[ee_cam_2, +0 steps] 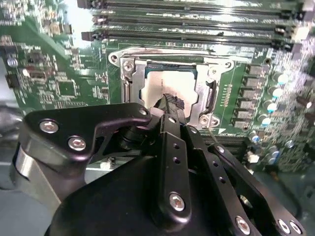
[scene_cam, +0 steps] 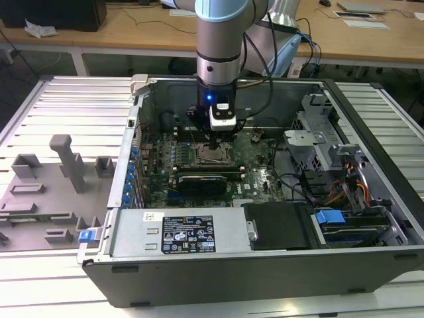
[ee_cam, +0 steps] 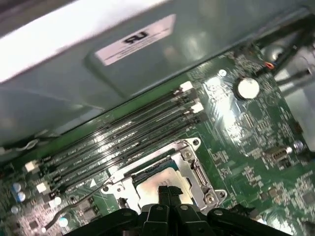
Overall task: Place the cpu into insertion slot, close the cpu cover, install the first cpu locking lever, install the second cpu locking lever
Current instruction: 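Close the cpu cover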
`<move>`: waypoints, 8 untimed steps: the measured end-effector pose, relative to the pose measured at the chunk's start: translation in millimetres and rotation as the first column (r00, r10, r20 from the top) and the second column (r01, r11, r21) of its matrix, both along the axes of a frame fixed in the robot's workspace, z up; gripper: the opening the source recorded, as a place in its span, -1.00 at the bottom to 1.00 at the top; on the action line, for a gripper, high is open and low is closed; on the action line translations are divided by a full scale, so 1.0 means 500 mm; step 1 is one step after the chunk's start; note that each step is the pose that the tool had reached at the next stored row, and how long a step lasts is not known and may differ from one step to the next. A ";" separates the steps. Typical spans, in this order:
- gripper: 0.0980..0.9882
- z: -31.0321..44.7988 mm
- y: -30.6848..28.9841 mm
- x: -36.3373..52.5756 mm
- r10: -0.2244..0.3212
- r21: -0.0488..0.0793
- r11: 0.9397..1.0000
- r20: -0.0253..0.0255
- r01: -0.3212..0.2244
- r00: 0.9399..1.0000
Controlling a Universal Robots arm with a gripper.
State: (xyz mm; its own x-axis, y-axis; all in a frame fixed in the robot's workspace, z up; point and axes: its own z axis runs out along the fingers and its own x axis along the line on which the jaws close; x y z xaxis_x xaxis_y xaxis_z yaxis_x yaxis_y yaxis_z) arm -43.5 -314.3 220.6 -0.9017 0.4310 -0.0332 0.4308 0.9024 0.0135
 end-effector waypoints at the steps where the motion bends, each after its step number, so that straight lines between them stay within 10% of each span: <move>1: -0.98 -0.001 0.000 0.000 0.020 0.000 1.000 0.000 -0.020 1.000; 8: -0.98 -0.005 0.000 0.000 0.209 0.000 0.978 0.000 -0.209 0.978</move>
State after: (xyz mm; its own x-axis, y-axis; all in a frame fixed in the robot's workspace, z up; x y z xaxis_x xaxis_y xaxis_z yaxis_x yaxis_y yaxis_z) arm -43.5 -314.3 218.0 -0.9720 0.2327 -0.0333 0.2324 0.9725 0.0131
